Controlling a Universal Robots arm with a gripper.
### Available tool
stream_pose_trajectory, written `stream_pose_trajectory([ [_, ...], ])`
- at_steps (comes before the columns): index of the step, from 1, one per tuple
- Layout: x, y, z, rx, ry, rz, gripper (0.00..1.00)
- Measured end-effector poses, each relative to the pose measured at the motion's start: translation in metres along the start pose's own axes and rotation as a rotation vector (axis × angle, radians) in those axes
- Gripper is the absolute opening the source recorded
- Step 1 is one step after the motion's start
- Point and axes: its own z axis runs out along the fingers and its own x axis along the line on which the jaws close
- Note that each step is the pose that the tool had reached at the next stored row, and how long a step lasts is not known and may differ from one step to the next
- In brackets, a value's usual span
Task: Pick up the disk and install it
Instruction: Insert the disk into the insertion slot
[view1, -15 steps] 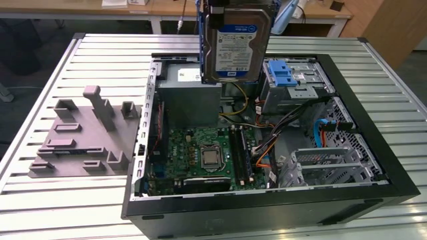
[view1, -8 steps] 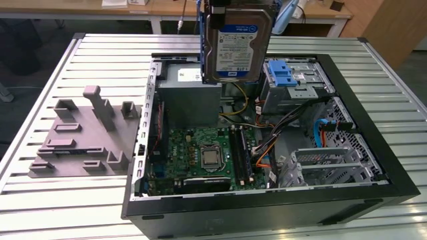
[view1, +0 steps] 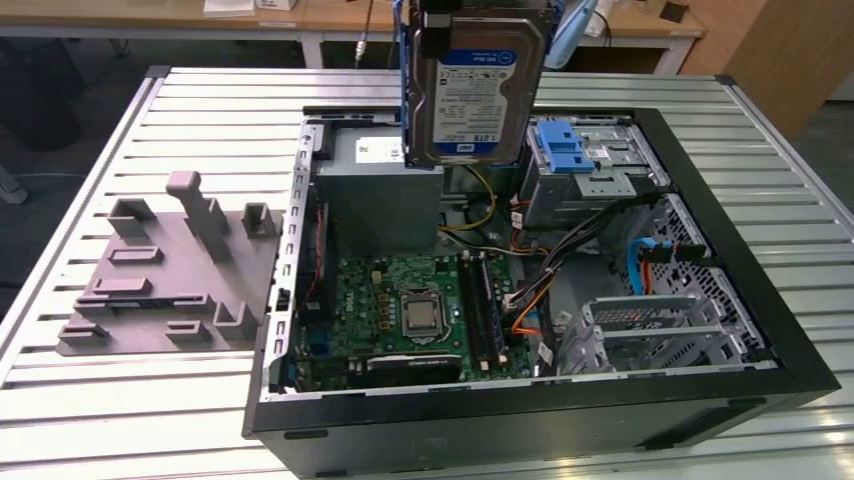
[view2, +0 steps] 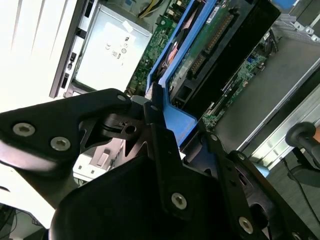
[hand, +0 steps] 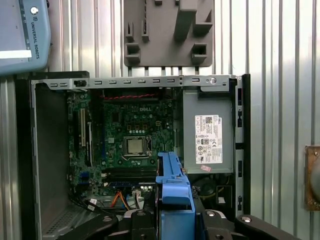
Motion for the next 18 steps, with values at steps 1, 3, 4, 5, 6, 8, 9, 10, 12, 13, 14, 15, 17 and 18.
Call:
stream_pose_trajectory([
  [1, 0.0000, -0.0001, 0.0000, 0.0000, 0.0000, 0.000, 0.36],
  [3, 0.0007, -0.0002, 0.0000, -0.0001, 0.0001, 0.000, 0.36],
  [4, 0.0022, -0.0002, 0.0000, -0.0001, 0.0001, 0.000, 0.36],
  [5, 0.0053, -0.0002, 0.0002, 0.0000, -0.0001, 0.000, 0.36],
  [6, 0.0091, -0.0003, 0.0003, 0.0001, -0.0002, 0.000, 0.36],
  [8, 0.0169, -0.0006, 0.0005, 0.0000, 0.0000, 0.000, 0.36],
  [9, 0.0206, -0.0007, 0.0006, 0.0001, -0.0001, 0.000, 0.36],
  [10, 0.0241, -0.0008, 0.0007, 0.0000, 0.0000, 0.000, 0.36],
  [12, 0.0294, -0.0018, 0.0008, 0.0000, 0.0001, 0.000, 0.36],
  [13, 0.0307, -0.0038, 0.0010, 0.0000, -0.0001, 0.000, 0.36],
  [14, 0.0313, -0.0068, 0.0012, 0.0001, -0.0002, 0.000, 0.36],
  [15, 0.0318, -0.0100, 0.0013, 0.0000, 0.0001, 0.000, 0.36],
  [17, 0.0328, -0.0154, 0.0018, -0.0001, 0.0000, 0.000, 0.36],
  [18, 0.0337, -0.0173, 0.0021, -0.0001, 0.0000, 0.000, 0.36],
])
